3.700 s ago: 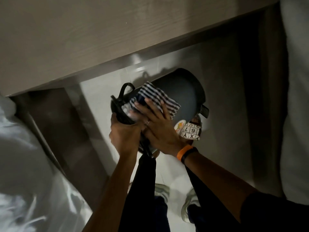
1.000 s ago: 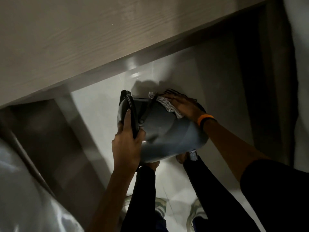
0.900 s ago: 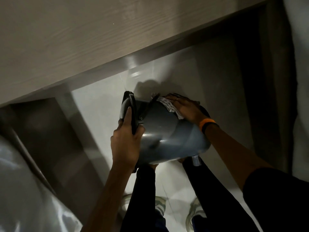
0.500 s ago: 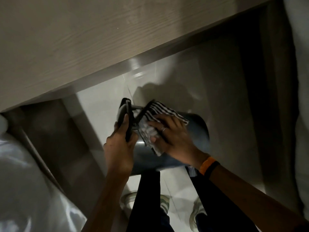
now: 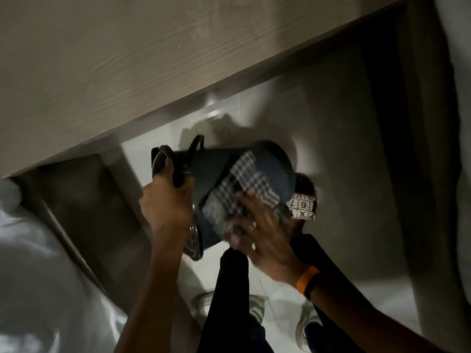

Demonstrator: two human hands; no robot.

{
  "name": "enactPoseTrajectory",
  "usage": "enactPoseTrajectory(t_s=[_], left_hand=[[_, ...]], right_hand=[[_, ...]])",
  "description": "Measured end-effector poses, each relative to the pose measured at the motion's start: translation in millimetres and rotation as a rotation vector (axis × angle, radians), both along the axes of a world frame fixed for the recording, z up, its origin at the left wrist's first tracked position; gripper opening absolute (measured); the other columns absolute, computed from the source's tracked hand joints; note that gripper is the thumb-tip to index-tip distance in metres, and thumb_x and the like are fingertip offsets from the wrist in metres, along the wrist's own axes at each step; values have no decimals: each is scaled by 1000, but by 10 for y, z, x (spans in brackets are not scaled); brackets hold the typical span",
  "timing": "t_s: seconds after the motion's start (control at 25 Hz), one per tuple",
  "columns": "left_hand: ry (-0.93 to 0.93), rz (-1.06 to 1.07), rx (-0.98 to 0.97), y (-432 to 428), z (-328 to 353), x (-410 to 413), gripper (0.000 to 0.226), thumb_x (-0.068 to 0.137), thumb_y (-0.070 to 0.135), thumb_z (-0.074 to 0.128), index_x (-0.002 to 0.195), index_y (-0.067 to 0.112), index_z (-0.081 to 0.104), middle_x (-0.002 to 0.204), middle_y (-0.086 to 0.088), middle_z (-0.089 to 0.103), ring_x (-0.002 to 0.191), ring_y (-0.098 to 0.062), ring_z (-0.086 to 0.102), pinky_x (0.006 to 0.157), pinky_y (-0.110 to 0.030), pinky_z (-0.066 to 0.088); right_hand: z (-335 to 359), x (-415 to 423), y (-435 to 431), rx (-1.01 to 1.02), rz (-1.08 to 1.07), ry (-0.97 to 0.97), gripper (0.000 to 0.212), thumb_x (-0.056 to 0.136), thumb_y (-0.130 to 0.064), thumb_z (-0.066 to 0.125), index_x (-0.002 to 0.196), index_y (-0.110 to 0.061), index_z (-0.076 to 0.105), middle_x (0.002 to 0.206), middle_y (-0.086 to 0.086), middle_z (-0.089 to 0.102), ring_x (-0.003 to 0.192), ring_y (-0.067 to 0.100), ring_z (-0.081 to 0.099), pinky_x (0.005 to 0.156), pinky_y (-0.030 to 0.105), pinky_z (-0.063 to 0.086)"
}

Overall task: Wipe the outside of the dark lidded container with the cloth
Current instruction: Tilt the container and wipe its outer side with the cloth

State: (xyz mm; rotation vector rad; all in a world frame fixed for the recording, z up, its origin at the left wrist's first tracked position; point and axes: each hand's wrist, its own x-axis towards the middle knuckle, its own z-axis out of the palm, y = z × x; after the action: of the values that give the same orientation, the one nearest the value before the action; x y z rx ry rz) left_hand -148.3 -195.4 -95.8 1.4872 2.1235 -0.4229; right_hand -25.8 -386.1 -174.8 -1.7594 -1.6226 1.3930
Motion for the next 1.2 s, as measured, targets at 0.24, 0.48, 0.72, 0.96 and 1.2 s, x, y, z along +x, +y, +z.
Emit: enactPoseTrajectory(t_s=[0.24,0.48,0.72,0.96,1.2], left_hand=[[32,7,116,266,-204,208,56,82,47,72,134,27,64,115,-14,75,109,-41,68,84,-39,48],[-519,-18,-133,-177,-292,145,129,69,34,91,162,42,2,173,-2,-13,158,-30,11,116,-38,25],[-282,-78,29,-146,-325,387,101,82,51,61,163,38,1,173,-13,0,124,-47,58,92,-45,50],[-287,102,150,-110,-265,463,93,85,57,64,162,33,17,163,-9,38,128,-37,59,107,-55,49],[-222,-62,-91,-509,-131,528,125,73,40,81,163,36,-6,172,-18,-4,136,-54,47,102,-56,48]], right_hand=[[-437,237,159,-235,-350,-206,27,105,-35,50,123,-20,63,152,14,39,135,34,35,110,60,44],[-734,631,791,-321,-770,47,45,108,-41,36,153,-36,36,175,1,7,163,26,5,131,62,12],[-399,247,954,-168,-411,-131,59,107,-46,25,161,-43,2,175,3,-11,163,30,-14,132,57,-5],[-617,549,843,-283,-681,49,54,110,-41,26,163,-34,13,176,1,-8,164,23,-9,134,55,2],[-344,346,730,-278,-730,263,69,98,-60,32,161,-45,9,174,-10,-17,163,21,-13,133,57,6]])
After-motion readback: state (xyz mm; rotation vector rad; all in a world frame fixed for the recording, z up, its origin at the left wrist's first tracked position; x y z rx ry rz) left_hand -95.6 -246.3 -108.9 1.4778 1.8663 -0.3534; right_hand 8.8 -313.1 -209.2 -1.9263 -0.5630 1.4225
